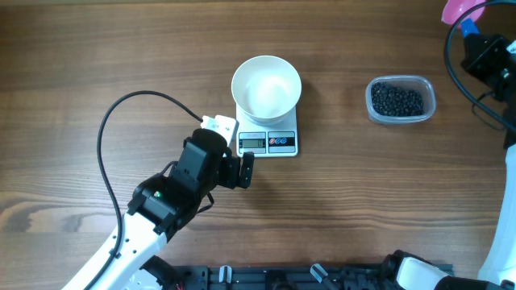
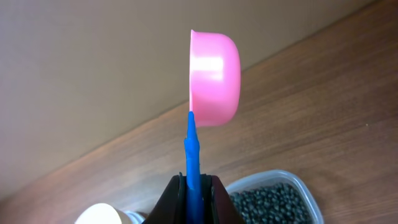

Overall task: Scoop item into bowl and weigh 150g on scale
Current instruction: 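Lower the pink scoop with the right gripper over the bean tub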

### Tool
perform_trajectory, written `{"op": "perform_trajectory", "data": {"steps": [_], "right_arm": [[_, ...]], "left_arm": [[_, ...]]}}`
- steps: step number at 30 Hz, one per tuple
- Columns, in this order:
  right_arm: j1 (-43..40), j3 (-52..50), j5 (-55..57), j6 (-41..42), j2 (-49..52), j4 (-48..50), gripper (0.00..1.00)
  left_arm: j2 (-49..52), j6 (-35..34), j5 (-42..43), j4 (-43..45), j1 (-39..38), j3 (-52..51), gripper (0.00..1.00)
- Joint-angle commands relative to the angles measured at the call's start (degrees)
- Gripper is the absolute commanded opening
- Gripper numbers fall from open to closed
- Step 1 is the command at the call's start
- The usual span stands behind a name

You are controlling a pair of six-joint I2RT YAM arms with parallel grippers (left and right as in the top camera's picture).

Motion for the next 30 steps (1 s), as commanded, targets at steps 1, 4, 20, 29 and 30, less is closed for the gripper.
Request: {"op": "perform_trajectory", "data": {"steps": [1,4,20,29,30], "right_arm": [[-0.09,0.90,-1.16,-5.22,-0.85,-1.38,0.05],[-0.09,0.90,-1.14,-6.71,-1.14,-2.43,0.04],[-0.09,0.90,-1.14,-7.15,-1.86,-4.35,0.04],[-0.09,0.90,-1.14,-7.15,-1.86,-4.28,0.04],[-0.09,0.90,-1.14,-7.10,-1.86,-4.31,0.04]], "left_arm": [[0.07,0.92,-0.79,0.00,-0.33,-0.13,1.00],[0.07,0.92,-0.79,-0.02,-0.33,-0.13,1.00],[0.07,1.01,-0.52,-0.28,1.84,-0.13,1.00],[0.07,5.22,4.57,-0.24,1.84,-0.13,1.00],[0.07,5.22,4.09,-0.24,1.84,-0.13,1.00]]}}
